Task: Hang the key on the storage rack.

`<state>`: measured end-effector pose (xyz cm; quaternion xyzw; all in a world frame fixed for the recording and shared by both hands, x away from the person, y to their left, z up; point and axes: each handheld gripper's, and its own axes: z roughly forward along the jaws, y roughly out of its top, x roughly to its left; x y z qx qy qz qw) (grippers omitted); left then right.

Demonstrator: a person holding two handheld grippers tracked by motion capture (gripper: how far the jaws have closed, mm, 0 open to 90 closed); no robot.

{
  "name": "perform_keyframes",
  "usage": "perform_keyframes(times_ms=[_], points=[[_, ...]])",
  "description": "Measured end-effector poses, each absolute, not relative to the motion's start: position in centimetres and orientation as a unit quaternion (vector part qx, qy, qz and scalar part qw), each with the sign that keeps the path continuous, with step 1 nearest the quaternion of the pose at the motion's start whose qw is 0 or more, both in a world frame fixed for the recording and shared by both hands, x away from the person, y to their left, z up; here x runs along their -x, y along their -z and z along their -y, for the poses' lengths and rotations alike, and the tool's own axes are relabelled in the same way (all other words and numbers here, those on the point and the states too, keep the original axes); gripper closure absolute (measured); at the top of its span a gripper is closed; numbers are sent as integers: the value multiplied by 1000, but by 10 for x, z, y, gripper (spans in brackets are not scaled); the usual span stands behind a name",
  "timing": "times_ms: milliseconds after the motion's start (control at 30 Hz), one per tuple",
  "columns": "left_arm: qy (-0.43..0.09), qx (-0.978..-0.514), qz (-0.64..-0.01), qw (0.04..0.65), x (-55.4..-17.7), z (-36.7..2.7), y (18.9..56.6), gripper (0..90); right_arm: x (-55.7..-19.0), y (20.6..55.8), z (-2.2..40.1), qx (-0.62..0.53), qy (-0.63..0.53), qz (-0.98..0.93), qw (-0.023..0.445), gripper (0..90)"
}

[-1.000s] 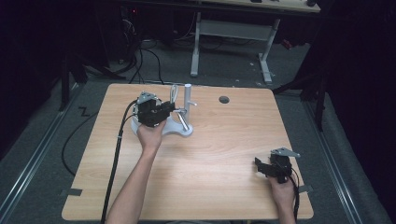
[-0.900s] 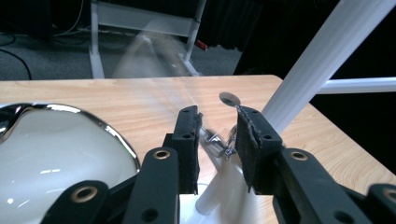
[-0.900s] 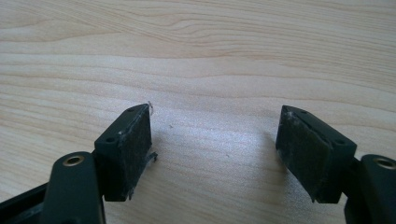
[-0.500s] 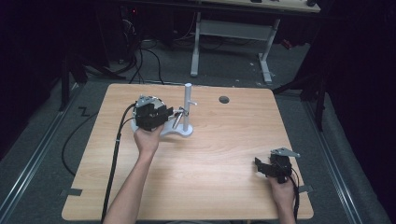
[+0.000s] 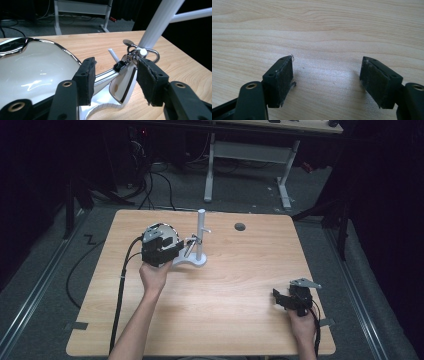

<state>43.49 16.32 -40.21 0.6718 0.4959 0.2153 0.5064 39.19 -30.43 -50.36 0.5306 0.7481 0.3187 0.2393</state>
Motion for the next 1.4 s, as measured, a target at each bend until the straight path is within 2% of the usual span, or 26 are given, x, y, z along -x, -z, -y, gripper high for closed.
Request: perform_keyframes(times_ms=[367, 633, 1400], points=[[-238, -695, -481, 479, -417, -161, 407, 429, -392, 504, 304, -531, -319, -748, 239, 270], [-229, -693, -485, 482, -409, -167, 409, 393, -392, 504, 304, -530, -318, -748, 240, 270], [-238, -704, -480, 466, -389, -173, 413, 353, -392, 504, 304, -530, -319, -748, 240, 270]])
